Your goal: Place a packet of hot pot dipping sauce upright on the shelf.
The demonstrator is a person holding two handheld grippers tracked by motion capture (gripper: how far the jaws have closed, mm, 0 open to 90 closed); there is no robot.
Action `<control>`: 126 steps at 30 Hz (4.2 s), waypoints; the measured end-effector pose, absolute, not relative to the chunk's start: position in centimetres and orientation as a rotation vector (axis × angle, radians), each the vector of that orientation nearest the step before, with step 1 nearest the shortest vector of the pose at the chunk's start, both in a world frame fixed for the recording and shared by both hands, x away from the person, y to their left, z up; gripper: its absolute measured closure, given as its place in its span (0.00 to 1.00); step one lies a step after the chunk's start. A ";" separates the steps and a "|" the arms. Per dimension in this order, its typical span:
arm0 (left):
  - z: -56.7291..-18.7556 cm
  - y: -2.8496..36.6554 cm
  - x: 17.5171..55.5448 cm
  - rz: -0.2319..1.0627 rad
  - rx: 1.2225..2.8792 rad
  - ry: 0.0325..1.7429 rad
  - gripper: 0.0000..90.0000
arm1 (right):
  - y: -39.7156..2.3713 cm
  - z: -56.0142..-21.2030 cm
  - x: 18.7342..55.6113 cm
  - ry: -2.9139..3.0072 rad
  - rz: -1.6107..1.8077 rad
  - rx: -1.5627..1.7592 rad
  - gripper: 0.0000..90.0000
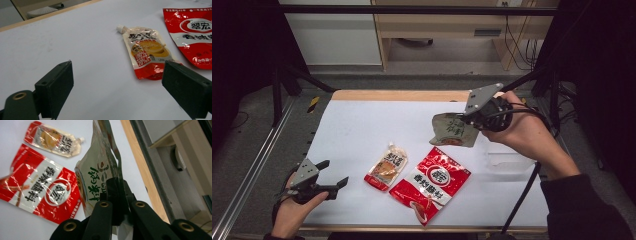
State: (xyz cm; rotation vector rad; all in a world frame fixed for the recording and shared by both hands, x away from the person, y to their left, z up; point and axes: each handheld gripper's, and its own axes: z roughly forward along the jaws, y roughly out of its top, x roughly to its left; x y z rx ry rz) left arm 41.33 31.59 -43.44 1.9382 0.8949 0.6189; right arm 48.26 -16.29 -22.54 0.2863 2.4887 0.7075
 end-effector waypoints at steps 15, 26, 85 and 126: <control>-43.7 31.9 41.4 0.605 1.951 0.882 0.09 | -22.3 -22.9 47.2 2.404 0.709 0.390 1.00; -43.8 32.2 41.5 0.602 1.954 0.895 0.09 | -26.9 -24.4 46.6 2.369 0.693 0.491 1.00; -43.9 32.0 41.5 0.579 1.952 0.893 0.09 | -32.8 -29.0 46.7 2.549 0.813 0.471 1.00; -44.0 32.0 41.5 0.585 1.967 0.896 0.09 | -27.9 -30.3 45.2 2.376 0.847 0.753 0.18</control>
